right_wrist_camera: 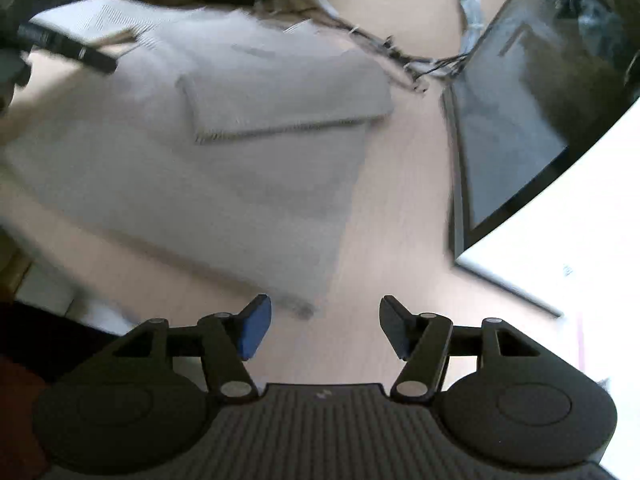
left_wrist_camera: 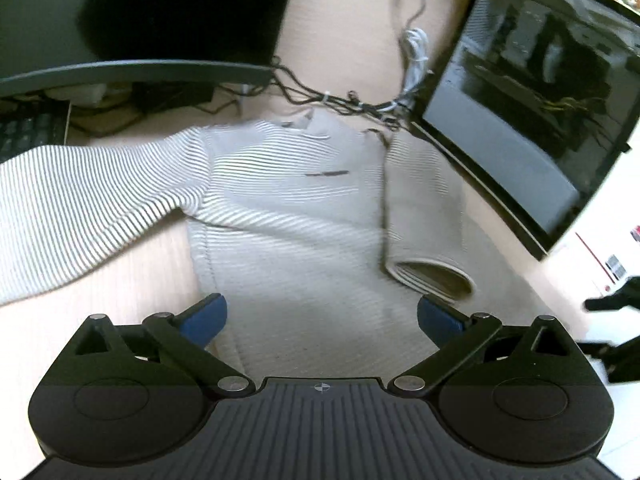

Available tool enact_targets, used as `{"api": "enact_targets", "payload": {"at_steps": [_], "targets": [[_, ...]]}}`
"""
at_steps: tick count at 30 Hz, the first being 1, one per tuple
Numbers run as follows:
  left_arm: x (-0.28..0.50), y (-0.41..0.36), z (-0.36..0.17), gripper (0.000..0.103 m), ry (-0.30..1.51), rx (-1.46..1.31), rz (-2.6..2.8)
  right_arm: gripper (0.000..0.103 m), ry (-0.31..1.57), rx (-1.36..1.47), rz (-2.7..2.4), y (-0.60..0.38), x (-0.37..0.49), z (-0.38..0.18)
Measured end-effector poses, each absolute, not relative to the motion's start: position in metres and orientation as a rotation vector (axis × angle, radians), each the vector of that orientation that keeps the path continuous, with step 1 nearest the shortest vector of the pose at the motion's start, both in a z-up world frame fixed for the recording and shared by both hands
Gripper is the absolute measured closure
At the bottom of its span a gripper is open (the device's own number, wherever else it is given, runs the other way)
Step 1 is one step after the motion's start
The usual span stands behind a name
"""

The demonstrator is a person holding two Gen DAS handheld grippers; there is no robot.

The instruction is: Fold clothes

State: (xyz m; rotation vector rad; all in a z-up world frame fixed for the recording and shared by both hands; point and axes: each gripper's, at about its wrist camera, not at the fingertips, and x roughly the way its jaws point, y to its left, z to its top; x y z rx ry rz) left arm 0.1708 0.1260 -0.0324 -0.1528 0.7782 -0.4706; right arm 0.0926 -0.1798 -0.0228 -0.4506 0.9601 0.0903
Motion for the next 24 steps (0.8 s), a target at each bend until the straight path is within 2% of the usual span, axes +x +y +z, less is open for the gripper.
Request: {"api": "enact_targets", "payload": {"at_steps": [3, 5, 7, 8, 13, 20, 21, 23, 24], "targets": [[0.147, 0.117, -0.024, 0.0, 0.763, -0.116, -0.483, 0.042, 0.901, -0.464, 0.104, -0.175, 0.081, -0.038], [0.129, 0.107, -0.02, 0.0, 0.758, -0.079, -0.484, 0.046, 0.84, -0.418, 0.11, -0.176, 0.084, -0.04], [0.11, 0.095, -0.016, 0.0, 0.77, -0.051, -0.477, 0.084, 0.782, -0.315, 0.117, -0.183, 0.092, -0.029], [0.101, 0.091, -0.014, 0.0, 0.774, -0.045, -0.491, 0.085, 0.754, -0.263, 0.123, -0.186, 0.096, -0.02], [0.077, 0.069, -0.023, 0.0, 0.755, 0.134, -0.384, 0.086, 0.603, -0.163, 0.175, -0.203, 0.106, 0.022], [0.089, 0.111, -0.029, 0.0, 0.729, 0.15, 0.06, 0.084, 0.638, -0.166, 0.144, -0.224, 0.105, -0.009], [0.089, 0.119, -0.027, 0.0, 0.736, 0.129, 0.088, 0.083, 0.65, -0.162, 0.147, -0.225, 0.102, -0.015], [0.081, 0.13, -0.018, 0.0, 0.74, 0.076, 0.06, 0.072, 0.66, -0.158, 0.179, -0.227, 0.092, -0.022], [0.075, 0.132, -0.014, 0.0, 0.743, 0.059, 0.022, 0.059, 0.657, -0.157, 0.21, -0.227, 0.086, -0.024]]}}
